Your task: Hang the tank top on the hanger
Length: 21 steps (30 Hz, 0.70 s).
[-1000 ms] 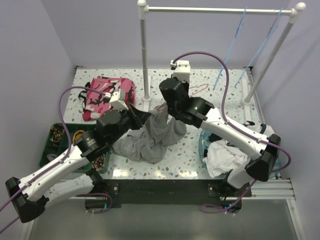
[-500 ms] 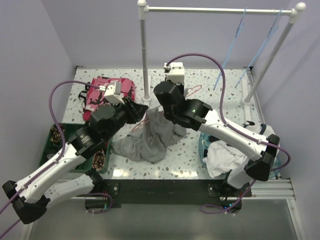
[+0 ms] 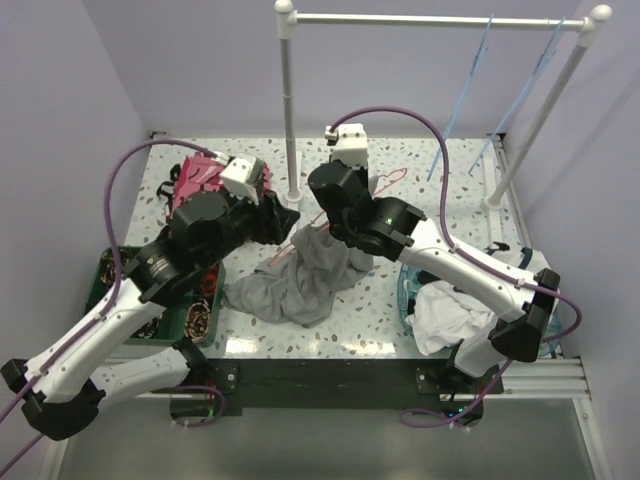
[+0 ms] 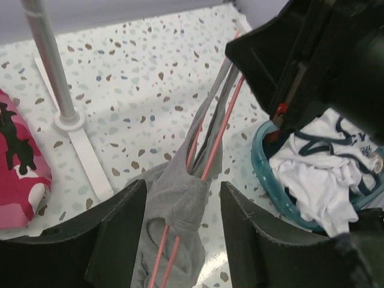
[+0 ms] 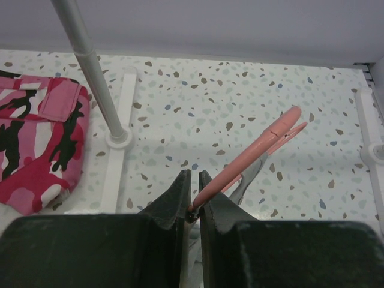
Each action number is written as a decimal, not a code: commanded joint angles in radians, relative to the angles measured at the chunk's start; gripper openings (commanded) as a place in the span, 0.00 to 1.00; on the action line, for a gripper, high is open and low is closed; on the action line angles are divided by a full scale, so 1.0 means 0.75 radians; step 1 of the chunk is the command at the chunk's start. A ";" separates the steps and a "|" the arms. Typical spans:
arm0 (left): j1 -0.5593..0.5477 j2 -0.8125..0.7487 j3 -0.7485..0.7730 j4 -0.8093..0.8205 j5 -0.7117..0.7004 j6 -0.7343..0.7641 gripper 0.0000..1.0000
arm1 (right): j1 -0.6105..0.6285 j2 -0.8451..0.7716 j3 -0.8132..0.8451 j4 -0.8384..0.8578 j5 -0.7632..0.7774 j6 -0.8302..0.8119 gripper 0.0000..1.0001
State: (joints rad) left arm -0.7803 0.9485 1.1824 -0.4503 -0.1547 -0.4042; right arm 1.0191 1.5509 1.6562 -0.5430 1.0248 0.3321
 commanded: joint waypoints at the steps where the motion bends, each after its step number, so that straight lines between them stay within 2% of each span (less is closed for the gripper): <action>1: 0.001 0.091 -0.018 -0.083 0.120 0.191 0.57 | 0.007 -0.041 0.058 0.002 0.002 -0.026 0.00; 15: -0.046 0.163 -0.128 -0.030 0.176 0.257 0.56 | 0.007 -0.023 0.060 0.012 -0.006 -0.036 0.00; 18: -0.048 0.161 -0.167 0.015 0.169 0.251 0.52 | 0.007 -0.021 0.060 0.012 -0.006 -0.036 0.00; 21: -0.054 0.151 -0.212 0.089 0.165 0.238 0.42 | 0.007 -0.023 0.056 0.010 -0.008 -0.034 0.00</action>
State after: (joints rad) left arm -0.8093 1.0698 1.0550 -0.4835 -0.0444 -0.2409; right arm 1.0206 1.5509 1.6562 -0.5480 1.0035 0.3138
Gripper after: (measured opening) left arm 0.472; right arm 0.102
